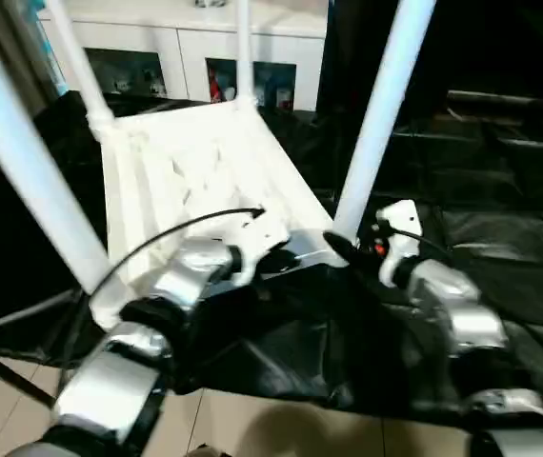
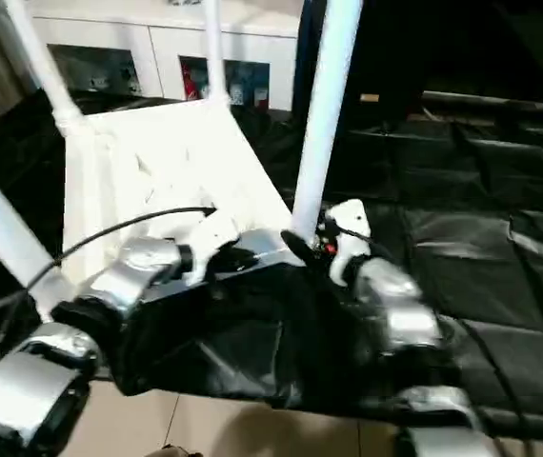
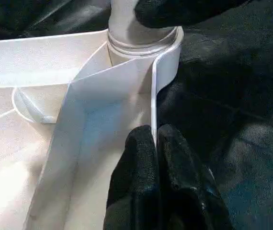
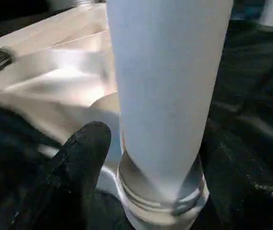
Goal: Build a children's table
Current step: Rotate leg to tighten
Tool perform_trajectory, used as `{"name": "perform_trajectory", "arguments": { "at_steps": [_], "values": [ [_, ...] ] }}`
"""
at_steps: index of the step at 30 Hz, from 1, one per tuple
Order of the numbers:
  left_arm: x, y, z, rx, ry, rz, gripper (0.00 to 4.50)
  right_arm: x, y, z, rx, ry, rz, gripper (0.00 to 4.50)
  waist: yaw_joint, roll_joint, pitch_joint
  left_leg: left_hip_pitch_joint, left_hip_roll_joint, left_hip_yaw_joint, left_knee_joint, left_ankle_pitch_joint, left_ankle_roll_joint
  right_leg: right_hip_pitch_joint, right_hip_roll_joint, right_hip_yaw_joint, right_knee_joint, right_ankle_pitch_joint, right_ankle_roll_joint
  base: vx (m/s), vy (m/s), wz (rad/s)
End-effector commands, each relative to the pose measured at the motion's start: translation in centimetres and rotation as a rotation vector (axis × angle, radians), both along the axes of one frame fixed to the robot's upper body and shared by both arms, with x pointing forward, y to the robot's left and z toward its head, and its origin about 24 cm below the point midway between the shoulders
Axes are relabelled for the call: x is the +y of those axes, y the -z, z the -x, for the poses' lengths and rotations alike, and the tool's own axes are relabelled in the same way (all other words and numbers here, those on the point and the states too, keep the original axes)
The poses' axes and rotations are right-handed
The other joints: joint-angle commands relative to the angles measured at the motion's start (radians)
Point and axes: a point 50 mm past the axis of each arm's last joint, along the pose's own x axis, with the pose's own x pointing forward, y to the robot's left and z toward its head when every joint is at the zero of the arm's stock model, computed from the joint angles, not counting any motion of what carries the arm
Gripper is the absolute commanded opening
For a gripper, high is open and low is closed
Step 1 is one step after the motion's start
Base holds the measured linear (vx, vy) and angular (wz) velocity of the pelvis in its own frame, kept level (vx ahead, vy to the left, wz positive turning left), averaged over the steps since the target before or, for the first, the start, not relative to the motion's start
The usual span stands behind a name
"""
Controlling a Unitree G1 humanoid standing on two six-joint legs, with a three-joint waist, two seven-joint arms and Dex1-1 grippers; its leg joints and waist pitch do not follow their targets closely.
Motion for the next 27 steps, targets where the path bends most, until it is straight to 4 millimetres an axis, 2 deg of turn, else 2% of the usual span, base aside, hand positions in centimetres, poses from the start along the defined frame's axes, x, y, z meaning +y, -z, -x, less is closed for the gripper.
{"name": "perform_trajectory", "arguments": {
  "at_steps": [1,2,3,4,7,8,9,10,11,13,14,16,17,22,23,26,27],
  "values": [
    [-0.8,-1.0,0.3,-0.042,0.085,0.05,0.0,3.2,1.1,1.6,0.068,-0.275,-0.008,3.07,0.01,-0.02,-0.064,0.011,0.09,-0.049,-0.066,-0.199,0.059,0.038,-0.1,0.064,-0.066,-0.211,-0.219,0.0,0.0,0.0],
    [-0.4,-1.0,0.5,-0.027,0.114,0.051,0.0,2.7,0.9,1.7,0.067,-0.302,-0.005,3.07,0.013,-0.018,-0.065,0.006,0.092,-0.051,-0.064,-0.174,0.07,0.042,-0.103,0.062,-0.059,-0.189,-0.23,0.0,0.0,0.0],
    [-0.1,-1.0,0.7,-0.019,0.133,0.052,0.0,2.5,0.8,1.7,0.066,-0.319,-0.002,3.07,0.012,-0.022,-0.064,0.005,0.091,-0.048,-0.063,-0.169,0.077,0.04,-0.1,0.062,-0.06,-0.186,-0.231,0.0,0.0,0.0],
    [0.3,-0.9,0.9,-0.006,0.16,0.053,0.0,2.1,0.7,1.8,0.067,-0.344,0.004,3.07,0.014,-0.016,-0.062,0.009,0.092,-0.047,-0.062,-0.174,0.075,0.033,-0.099,0.064,-0.06,-0.193,-0.235,0.0,0.0,0.0],
    [1.1,-0.9,1.4,0.006,0.2,0.049,0.0,1.4,0.4,2.0,0.086,-0.391,0.022,3.07,0.015,-0.014,-0.063,0.011,0.096,-0.048,-0.063,-0.186,0.063,0.034,-0.096,0.064,-0.053,-0.188,-0.246,0.0,0.0,0.0],
    [1.7,-0.9,1.7,0.02,0.226,0.044,0.0,1.0,0.4,2.1,0.098,-0.429,0.033,3.07,0.012,-0.039,-0.064,0.014,0.096,-0.044,-0.063,-0.174,0.068,0.032,-0.092,0.064,-0.051,-0.165,-0.249,0.0,0.0,0.0],
    [1.8,-0.8,1.7,0.023,0.231,0.043,0.0,0.9,0.3,2.2,0.101,-0.436,0.034,3.07,0.018,-0.032,-0.064,0.01,0.096,-0.046,-0.061,-0.165,0.069,0.035,-0.098,0.064,-0.044,-0.159,-0.253,0.0,0.0,0.0],
    [2.2,-0.8,2.0,0.034,0.252,0.04,0.0,0.7,0.3,2.3,0.112,-0.466,0.035,3.07,0.021,-0.023,-0.064,0.015,0.098,-0.045,-0.061,-0.161,0.067,0.031,-0.099,0.065,-0.048,-0.165,-0.251,0.0,0.0,0.0],
    [2.4,-0.9,2.1,0.038,0.259,0.039,0.0,0.6,0.2,2.3,0.116,-0.48,0.036,3.07,0.022,-0.023,-0.063,0.013,0.097,-0.044,-0.062,-0.162,0.064,0.031,-0.097,0.065,-0.046,-0.158,-0.253,0.0,0.0,0.0],
    [2.5,-0.9,2.2,0.041,0.263,0.039,0.0,0.6,0.2,2.4,0.119,-0.488,0.037,3.07,0.023,-0.026,-0.062,0.015,0.097,-0.044,-0.063,-0.168,0.057,0.03,-0.097,0.065,-0.047,-0.156,-0.254,0.0,0.0,0.0],
    [2.8,-0.9,2.3,0.051,0.275,0.039,0.0,0.6,0.2,2.4,0.125,-0.508,0.043,3.07,0.021,-0.043,-0.061,0.015,0.097,-0.042,-0.063,-0.173,0.056,0.032,-0.099,0.065,-0.048,-0.169,-0.251,0.0,0.0,0.0],
    [3.5,-1.0,2.8,0.071,0.305,0.03,0.0,0.5,0.2,2.5,0.137,-0.548,0.052,3.07,0.026,-0.032,-0.06,0.015,0.098,-0.044,-0.064,-0.179,0.047,0.031,-0.102,0.067,-0.049,-0.205,-0.245,0.0,0.0,0.0],
    [3.6,-1.0,2.9,0.073,0.308,0.028,0.0,0.5,0.2,2.5,0.139,-0.551,0.051,2.84,0.025,-0.032,-0.06,0.016,0.099,-0.045,-0.065,-0.186,0.04,0.03,-0.101,0.066,-0.049,-0.215,-0.243,0.0,0.0,0.0],
    [3.7,-0.9,3.0,0.079,0.305,0.026,0.0,0.8,0.4,2.8,0.156,-0.577,0.046,2.53,0.025,-0.034,-0.059,0.018,0.098,-0.045,-0.065,-0.185,0.029,0.029,-0.101,0.068,-0.048,-0.205,-0.24,0.0,0.0,0.0],
    [3.6,-0.9,3.0,0.079,0.305,0.027,0.0,0.8,0.5,2.9,0.16,-0.583,0.05,2.43,0.025,-0.031,-0.06,0.017,0.097,-0.045,-0.065,-0.181,0.029,0.03,-0.1,0.068,-0.047,-0.198,-0.241,0.0,0.0,0.0],
    [3.4,-0.9,3.0,0.077,0.302,0.029,0.0,0.9,0.8,3.2,0.173,-0.592,0.053,2.33,0.026,-0.034,-0.061,0.017,0.096,-0.044,-0.063,-0.169,0.033,0.031,-0.099,0.067,-0.045,-0.175,-0.245,0.0,0.0,0.0],
    [3.3,-0.9,3.0,0.074,0.296,0.032,0.0,1.0,0.9,3.3,0.175,-0.594,0.052,2.29,0.026,-0.023,-0.062,0.017,0.096,-0.045,-0.063,-0.168,0.033,0.031,-0.099,0.067,-0.044,-0.17,-0.248,0.0,0.0,0.0]
  ]
}}
